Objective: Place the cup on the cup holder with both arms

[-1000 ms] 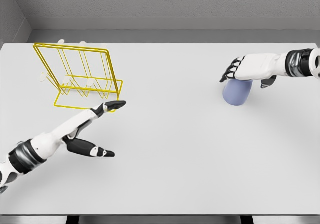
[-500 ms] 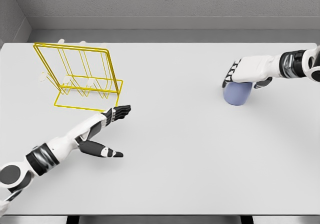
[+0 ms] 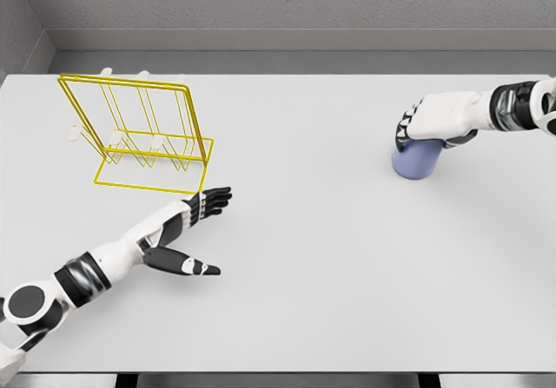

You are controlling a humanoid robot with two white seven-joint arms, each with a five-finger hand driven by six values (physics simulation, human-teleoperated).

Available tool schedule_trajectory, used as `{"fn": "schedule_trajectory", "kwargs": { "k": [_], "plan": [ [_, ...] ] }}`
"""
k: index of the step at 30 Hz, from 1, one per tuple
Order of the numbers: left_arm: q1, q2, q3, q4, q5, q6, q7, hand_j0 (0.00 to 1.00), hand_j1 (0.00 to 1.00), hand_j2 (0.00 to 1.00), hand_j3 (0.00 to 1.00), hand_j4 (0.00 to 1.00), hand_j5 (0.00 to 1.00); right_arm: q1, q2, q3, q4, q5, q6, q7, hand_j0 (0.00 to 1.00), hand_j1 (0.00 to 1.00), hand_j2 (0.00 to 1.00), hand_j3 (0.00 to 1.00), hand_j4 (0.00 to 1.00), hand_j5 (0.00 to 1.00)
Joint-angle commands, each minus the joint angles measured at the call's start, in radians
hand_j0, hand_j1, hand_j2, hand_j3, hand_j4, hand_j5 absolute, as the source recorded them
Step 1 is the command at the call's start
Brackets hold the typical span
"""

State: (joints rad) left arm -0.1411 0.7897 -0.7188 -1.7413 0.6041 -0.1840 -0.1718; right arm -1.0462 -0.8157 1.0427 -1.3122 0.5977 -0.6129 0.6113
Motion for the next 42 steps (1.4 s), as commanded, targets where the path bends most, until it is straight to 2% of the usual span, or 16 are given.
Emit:
{"fn": "schedule_trajectory", "kwargs": {
  "k": [1, 6, 12, 14, 17, 19, 28, 42],
  "plan": [
    [0.0, -0.003, -0.001, 0.0, 0.003, 0.006, 0.0, 1.0, 1.0, 1.0, 1.0, 1.0, 1.0, 0.0, -0.017, -0.024, -0.036, -0.002, 0.002, 0.0, 0.68, 0.68, 0.68, 0.68, 0.68, 0.68],
    [0.0, -0.003, -0.001, -0.001, 0.003, 0.005, 0.0, 1.0, 1.0, 1.0, 1.0, 1.0, 1.0, 0.0, -0.074, -0.032, -0.114, -0.007, 0.002, 0.0, 0.64, 0.64, 0.64, 0.64, 0.64, 0.64],
    [-0.008, -0.006, -0.002, -0.004, 0.0, 0.005, 0.0, 1.0, 1.0, 1.0, 1.0, 1.0, 1.0, 0.003, -0.141, -0.033, -0.349, -0.01, 0.002, 0.0, 0.61, 0.61, 0.61, 0.61, 0.61, 0.61],
    [-0.014, -0.02, -0.004, -0.003, -0.001, 0.006, 0.0, 1.0, 1.0, 1.0, 1.0, 1.0, 1.0, 0.008, -0.141, -0.032, -0.403, -0.01, 0.002, 0.0, 0.61, 0.61, 0.61, 0.61, 0.61, 0.61],
    [-0.015, -0.02, -0.008, -0.004, -0.001, 0.006, 0.0, 1.0, 1.0, 1.0, 1.0, 1.0, 1.0, 0.011, -0.129, -0.029, -0.446, -0.012, 0.002, 0.0, 0.61, 0.61, 0.61, 0.61, 0.61, 0.61],
    [-0.017, -0.02, -0.008, -0.003, -0.001, 0.006, 0.0, 1.0, 1.0, 1.0, 1.0, 1.0, 1.0, 0.014, -0.117, -0.027, -0.453, -0.018, 0.002, 0.0, 0.61, 0.61, 0.61, 0.61, 0.61, 0.61],
    [-0.02, -0.018, -0.008, 0.0, -0.001, 0.006, 0.0, 1.0, 1.0, 1.0, 1.0, 1.0, 1.0, 0.038, 0.021, -0.016, -0.453, -0.05, 0.002, 0.0, 0.61, 0.61, 0.61, 0.61, 0.61, 0.61],
    [-0.02, -0.02, -0.008, 0.0, 0.0, 0.006, 0.0, 1.0, 1.0, 1.0, 1.0, 1.0, 1.0, 0.046, 0.145, 0.011, -0.455, -0.05, 0.002, 0.0, 0.6, 0.6, 0.6, 0.6, 0.6, 0.6]
  ]
}}
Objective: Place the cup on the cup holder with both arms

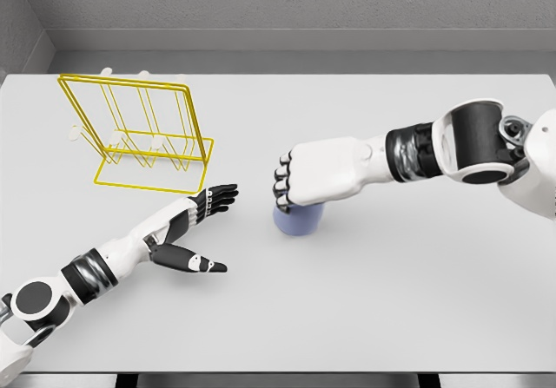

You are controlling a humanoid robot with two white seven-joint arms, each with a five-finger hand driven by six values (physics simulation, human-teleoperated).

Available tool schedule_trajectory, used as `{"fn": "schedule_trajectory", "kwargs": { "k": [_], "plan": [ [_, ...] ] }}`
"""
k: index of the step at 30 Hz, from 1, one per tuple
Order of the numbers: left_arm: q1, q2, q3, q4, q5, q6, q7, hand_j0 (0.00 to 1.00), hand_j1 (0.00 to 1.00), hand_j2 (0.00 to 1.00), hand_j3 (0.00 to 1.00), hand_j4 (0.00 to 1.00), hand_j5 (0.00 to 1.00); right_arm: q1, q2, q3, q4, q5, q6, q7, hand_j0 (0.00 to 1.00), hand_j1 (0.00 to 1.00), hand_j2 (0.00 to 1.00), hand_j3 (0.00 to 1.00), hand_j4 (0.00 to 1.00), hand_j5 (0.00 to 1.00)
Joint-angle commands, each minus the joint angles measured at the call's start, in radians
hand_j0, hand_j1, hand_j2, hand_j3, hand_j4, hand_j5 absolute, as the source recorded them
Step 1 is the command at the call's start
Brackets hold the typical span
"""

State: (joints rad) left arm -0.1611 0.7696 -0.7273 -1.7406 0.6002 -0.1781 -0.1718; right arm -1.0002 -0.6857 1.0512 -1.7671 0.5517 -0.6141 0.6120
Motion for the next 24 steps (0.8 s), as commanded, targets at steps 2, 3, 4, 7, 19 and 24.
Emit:
{"fn": "schedule_trajectory", "kwargs": {
  "k": [2, 3, 4, 7, 19, 24],
  "plan": [
    [0.0, 0.0, 0.0, 0.0, 0.003, -0.001, 0.0, 1.0, 1.0, 1.0, 1.0, 1.0, 1.0, 0.0, 0.026, 0.015, 0.0, -0.004, 0.003, -0.001, 0.6, 0.6, 0.6, 0.6, 0.6, 0.6],
    [0.0, 0.0, 0.0, -0.001, 0.004, -0.001, 0.0, 1.0, 1.0, 1.0, 1.0, 1.0, 1.0, 0.0, 0.031, 0.018, 0.0, -0.004, 0.003, -0.001, 0.6, 0.6, 0.6, 0.6, 0.6, 0.6],
    [0.0, 0.0, 0.0, 0.0, 0.003, 0.0, 0.0, 1.0, 1.0, 1.0, 1.0, 1.0, 1.0, 0.0, 0.034, 0.018, 0.0, -0.006, 0.003, -0.001, 0.6, 0.6, 0.6, 0.6, 0.6, 0.6],
    [0.0, 0.0, 0.0, 0.0, 0.003, 0.0, 0.0, 1.0, 1.0, 1.0, 1.0, 1.0, 1.0, 0.002, 0.048, 0.021, 0.0, -0.007, 0.003, -0.001, 0.6, 0.6, 0.6, 0.6, 0.6, 0.6],
    [0.0, 0.0, 0.0, 0.001, 0.006, 0.0, 0.0, 1.0, 1.0, 1.0, 1.0, 1.0, 1.0, 0.0, 0.051, 0.015, 0.001, -0.006, 0.003, -0.001, 1.0, 1.0, 1.0, 1.0, 1.0, 1.0],
    [0.0, 0.0, 0.0, 0.006, 0.007, 0.0, 0.0, 1.0, 1.0, 1.0, 1.0, 1.0, 1.0, 0.008, -0.008, -0.203, 0.0, -0.143, 0.003, -0.001, 1.0, 1.0, 1.0, 1.0, 1.0, 1.0]
  ]
}}
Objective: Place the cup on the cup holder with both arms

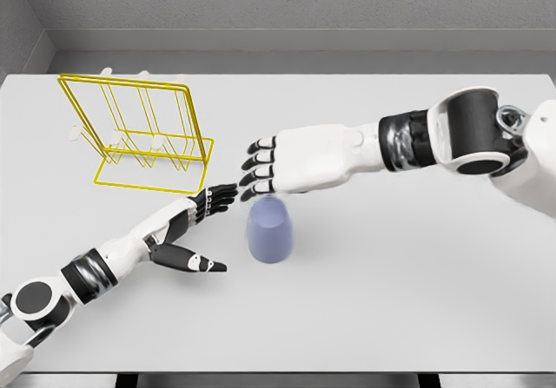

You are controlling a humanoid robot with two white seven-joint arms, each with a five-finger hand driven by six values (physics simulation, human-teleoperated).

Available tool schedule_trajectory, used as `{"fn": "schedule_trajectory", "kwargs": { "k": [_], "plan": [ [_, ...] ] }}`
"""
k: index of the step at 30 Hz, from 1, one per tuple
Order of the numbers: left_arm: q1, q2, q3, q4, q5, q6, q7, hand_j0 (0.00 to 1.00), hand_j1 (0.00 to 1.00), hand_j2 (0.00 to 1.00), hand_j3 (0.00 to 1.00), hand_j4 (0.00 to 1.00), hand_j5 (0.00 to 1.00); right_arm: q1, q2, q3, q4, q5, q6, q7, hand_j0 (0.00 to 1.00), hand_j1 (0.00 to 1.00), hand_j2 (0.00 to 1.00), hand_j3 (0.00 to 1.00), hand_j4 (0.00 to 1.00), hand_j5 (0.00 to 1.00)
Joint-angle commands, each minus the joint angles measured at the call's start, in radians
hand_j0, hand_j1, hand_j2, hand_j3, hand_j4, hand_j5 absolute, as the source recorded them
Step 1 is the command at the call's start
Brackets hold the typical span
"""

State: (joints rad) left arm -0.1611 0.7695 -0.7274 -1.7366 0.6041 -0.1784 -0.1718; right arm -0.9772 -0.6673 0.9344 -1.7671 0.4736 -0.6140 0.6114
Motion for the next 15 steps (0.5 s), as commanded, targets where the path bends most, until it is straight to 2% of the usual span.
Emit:
{"fn": "schedule_trajectory", "kwargs": {
  "k": [1, 2, 3, 4, 6, 7, 8, 9, 11, 12, 15],
  "plan": [
    [-0.002, 0.001, 0.0, 0.002, 0.003, 0.0, 0.0, 1.0, 1.0, 1.0, 1.0, 1.0, 1.0, 0.015, -0.093, -0.21, 0.001, -0.185, 0.003, -0.001, 1.0, 1.0, 1.0, 1.0, 1.0, 1.0],
    [-0.002, 0.001, 0.0, 0.002, 0.003, -0.001, 0.0, 1.0, 1.0, 1.0, 1.0, 1.0, 1.0, 0.069, -0.164, -0.308, 0.001, -0.28, 0.003, -0.001, 1.0, 1.0, 1.0, 1.0, 1.0, 1.0],
    [-0.002, 0.001, 0.0, 0.002, 0.003, -0.001, 0.0, 1.0, 1.0, 1.0, 1.0, 1.0, 1.0, 0.124, -0.202, -0.379, 0.001, -0.334, 0.003, -0.001, 1.0, 1.0, 1.0, 1.0, 1.0, 1.0],
    [-0.002, 0.001, 0.0, 0.002, 0.003, -0.001, 0.0, 1.0, 1.0, 1.0, 1.0, 1.0, 1.0, 0.199, -0.221, -0.469, 0.003, -0.362, 0.003, -0.001, 1.0, 1.0, 1.0, 1.0, 1.0, 1.0],
    [-0.002, 0.001, 0.0, 0.003, 0.003, -0.001, 0.0, 1.0, 1.0, 1.0, 1.0, 1.0, 1.0, 0.383, -0.216, -0.678, 0.008, -0.401, 0.003, -0.001, 1.0, 1.0, 1.0, 1.0, 1.0, 1.0],
    [-0.002, 0.001, 0.0, 0.003, 0.003, -0.001, 0.0, 1.0, 1.0, 1.0, 1.0, 1.0, 1.0, 0.468, -0.206, -0.755, 0.006, -0.423, 0.003, -0.001, 1.0, 1.0, 1.0, 1.0, 1.0, 1.0],
    [-0.002, 0.001, 0.0, 0.002, 0.003, -0.001, 0.0, 1.0, 1.0, 1.0, 1.0, 1.0, 1.0, 0.525, -0.195, -0.786, 0.006, -0.446, 0.003, -0.001, 1.0, 1.0, 1.0, 1.0, 1.0, 1.0],
    [-0.006, -0.004, -0.001, 0.002, 0.003, -0.001, 0.0, 1.0, 1.0, 1.0, 1.0, 1.0, 1.0, 0.56, -0.141, -0.802, 0.023, -0.451, 0.003, -0.001, 1.0, 1.0, 1.0, 1.0, 1.0, 1.0],
    [-0.014, -0.019, -0.009, 0.003, 0.002, 0.0, 0.0, 1.0, 1.0, 1.0, 1.0, 1.0, 1.0, 0.584, -0.109, -0.807, 0.092, -0.446, 0.003, -0.001, 1.0, 1.0, 1.0, 1.0, 1.0, 1.0],
    [-0.043, -0.029, -0.035, 0.003, 0.002, 0.003, 0.001, 1.0, 1.0, 1.0, 1.0, 1.0, 1.0, 0.586, -0.087, -0.809, 0.104, -0.438, 0.003, -0.001, 1.0, 1.0, 1.0, 1.0, 1.0, 1.0],
    [-0.071, -0.065, -0.063, 0.005, 0.002, 0.046, 0.003, 1.0, 1.0, 1.0, 1.0, 1.0, 1.0, 0.611, -0.045, -0.821, 0.126, -0.438, 0.003, -0.001, 1.0, 1.0, 1.0, 1.0, 1.0, 1.0]
  ]
}}
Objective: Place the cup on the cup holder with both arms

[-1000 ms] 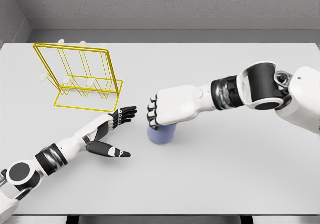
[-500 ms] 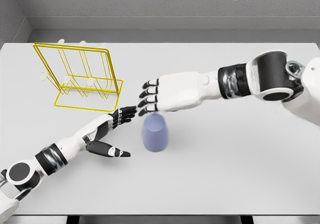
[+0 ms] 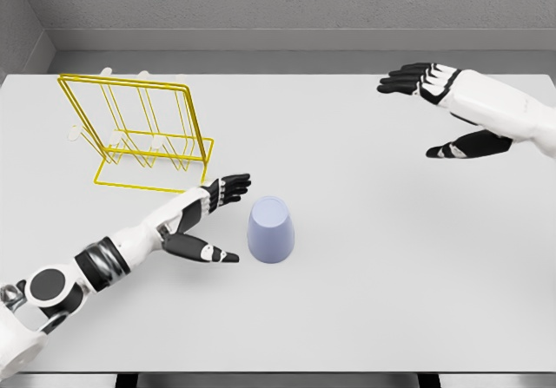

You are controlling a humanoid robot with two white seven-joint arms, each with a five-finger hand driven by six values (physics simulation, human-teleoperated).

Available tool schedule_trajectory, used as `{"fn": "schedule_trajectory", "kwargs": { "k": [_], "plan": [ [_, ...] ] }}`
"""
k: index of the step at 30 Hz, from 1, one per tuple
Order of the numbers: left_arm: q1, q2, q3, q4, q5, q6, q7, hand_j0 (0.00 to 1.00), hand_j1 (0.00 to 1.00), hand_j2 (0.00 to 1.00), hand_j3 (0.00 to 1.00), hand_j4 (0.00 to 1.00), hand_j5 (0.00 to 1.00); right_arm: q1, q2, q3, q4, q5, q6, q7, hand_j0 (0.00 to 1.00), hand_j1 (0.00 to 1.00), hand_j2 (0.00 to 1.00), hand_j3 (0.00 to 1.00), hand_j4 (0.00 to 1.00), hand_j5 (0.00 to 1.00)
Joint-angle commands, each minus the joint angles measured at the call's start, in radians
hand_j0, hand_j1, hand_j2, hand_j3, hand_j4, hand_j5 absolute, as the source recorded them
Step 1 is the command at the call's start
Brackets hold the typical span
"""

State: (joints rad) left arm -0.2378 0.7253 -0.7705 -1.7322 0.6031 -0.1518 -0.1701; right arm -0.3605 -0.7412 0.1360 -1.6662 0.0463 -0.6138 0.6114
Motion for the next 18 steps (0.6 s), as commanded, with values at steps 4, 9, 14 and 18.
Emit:
{"fn": "schedule_trajectory", "kwargs": {
  "k": [4, 9, 14, 18],
  "plan": [
    [-0.006, -0.046, -0.035, 0.0, 0.003, 0.021, 0.001, 1.0, 1.0, 1.0, 1.0, 1.0, 1.0, 0.003, 0.059, -0.022, 0.111, -0.011, 0.003, -0.001, 1.0, 1.0, 1.0, 1.0, 1.0, 1.0],
    [-0.023, -0.073, -0.053, 0.0, 0.003, 0.049, 0.004, 1.0, 1.0, 1.0, 1.0, 1.0, 1.0, 0.022, 0.059, -0.019, 0.115, -0.009, 0.003, -0.001, 1.0, 1.0, 1.0, 1.0, 1.0, 1.0],
    [-0.031, -0.09, -0.058, 0.005, 0.004, 0.051, 0.007, 1.0, 1.0, 1.0, 1.0, 1.0, 1.0, 0.028, 0.059, -0.019, 0.123, -0.011, 0.003, -0.001, 1.0, 1.0, 1.0, 1.0, 1.0, 1.0],
    [-0.037, -0.099, -0.058, 0.025, 0.004, 0.051, 0.007, 1.0, 1.0, 1.0, 1.0, 1.0, 1.0, 0.028, 0.059, -0.019, 0.123, -0.011, 0.003, -0.001, 1.0, 1.0, 1.0, 1.0, 1.0, 1.0]
  ]
}}
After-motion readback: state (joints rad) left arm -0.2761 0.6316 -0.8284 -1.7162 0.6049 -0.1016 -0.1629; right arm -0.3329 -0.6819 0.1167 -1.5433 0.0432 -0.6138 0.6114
